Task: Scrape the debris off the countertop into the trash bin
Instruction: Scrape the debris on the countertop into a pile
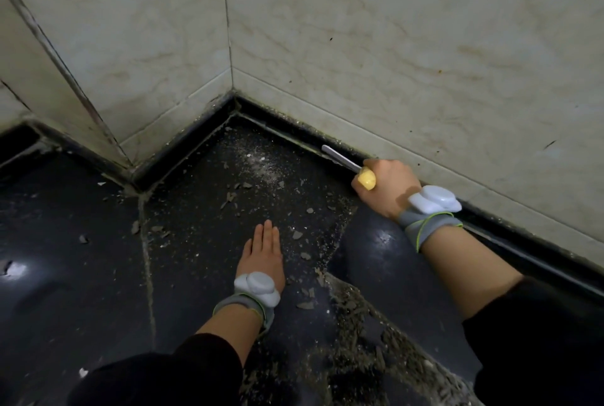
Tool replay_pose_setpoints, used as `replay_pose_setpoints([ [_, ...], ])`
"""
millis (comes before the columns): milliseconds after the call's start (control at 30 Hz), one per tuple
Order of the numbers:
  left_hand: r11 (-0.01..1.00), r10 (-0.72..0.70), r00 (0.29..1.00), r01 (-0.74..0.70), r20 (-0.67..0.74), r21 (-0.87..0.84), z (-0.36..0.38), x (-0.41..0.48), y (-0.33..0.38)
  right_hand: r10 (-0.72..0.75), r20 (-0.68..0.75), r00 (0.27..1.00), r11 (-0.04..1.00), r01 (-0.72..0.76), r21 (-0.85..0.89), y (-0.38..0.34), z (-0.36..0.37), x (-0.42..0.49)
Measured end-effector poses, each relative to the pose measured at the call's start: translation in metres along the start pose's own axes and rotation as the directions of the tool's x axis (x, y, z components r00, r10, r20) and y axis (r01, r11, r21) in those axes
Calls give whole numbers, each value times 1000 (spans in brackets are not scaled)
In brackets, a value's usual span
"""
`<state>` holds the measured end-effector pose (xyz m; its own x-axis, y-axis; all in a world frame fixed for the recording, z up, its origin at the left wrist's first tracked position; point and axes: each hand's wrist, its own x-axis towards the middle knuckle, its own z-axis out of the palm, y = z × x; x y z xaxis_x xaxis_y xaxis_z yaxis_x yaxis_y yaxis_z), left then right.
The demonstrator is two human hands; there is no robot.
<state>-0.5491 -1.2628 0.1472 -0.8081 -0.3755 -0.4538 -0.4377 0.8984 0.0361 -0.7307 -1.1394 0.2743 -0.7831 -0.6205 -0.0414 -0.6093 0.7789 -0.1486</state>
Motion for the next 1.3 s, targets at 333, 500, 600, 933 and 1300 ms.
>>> replay_pose_setpoints([
  [333, 1000, 5, 1000, -4, 5, -4, -1, -1, -1, -120, 155, 981, 993, 118, 22, -1, -14, 1],
  [500, 1000, 4, 1000, -4, 0, -19, -2, -1, 0, -44, 37, 998, 999, 44, -2, 6, -13, 8],
  [600, 1000, 5, 1000, -5, 5, -26, -1, 0, -1, -12, 32, 999, 1000, 11, 11, 3, 4, 13],
  [933, 1000, -8, 1000, 8, 15, -22, -1, 0, -1, -207, 176, 962, 978, 206, 24, 4, -11, -21],
  [1300, 1000, -18, 1000, 18, 16, -5, -4, -2, 1, -181, 152, 972, 981, 167, 102, 5, -33, -57],
])
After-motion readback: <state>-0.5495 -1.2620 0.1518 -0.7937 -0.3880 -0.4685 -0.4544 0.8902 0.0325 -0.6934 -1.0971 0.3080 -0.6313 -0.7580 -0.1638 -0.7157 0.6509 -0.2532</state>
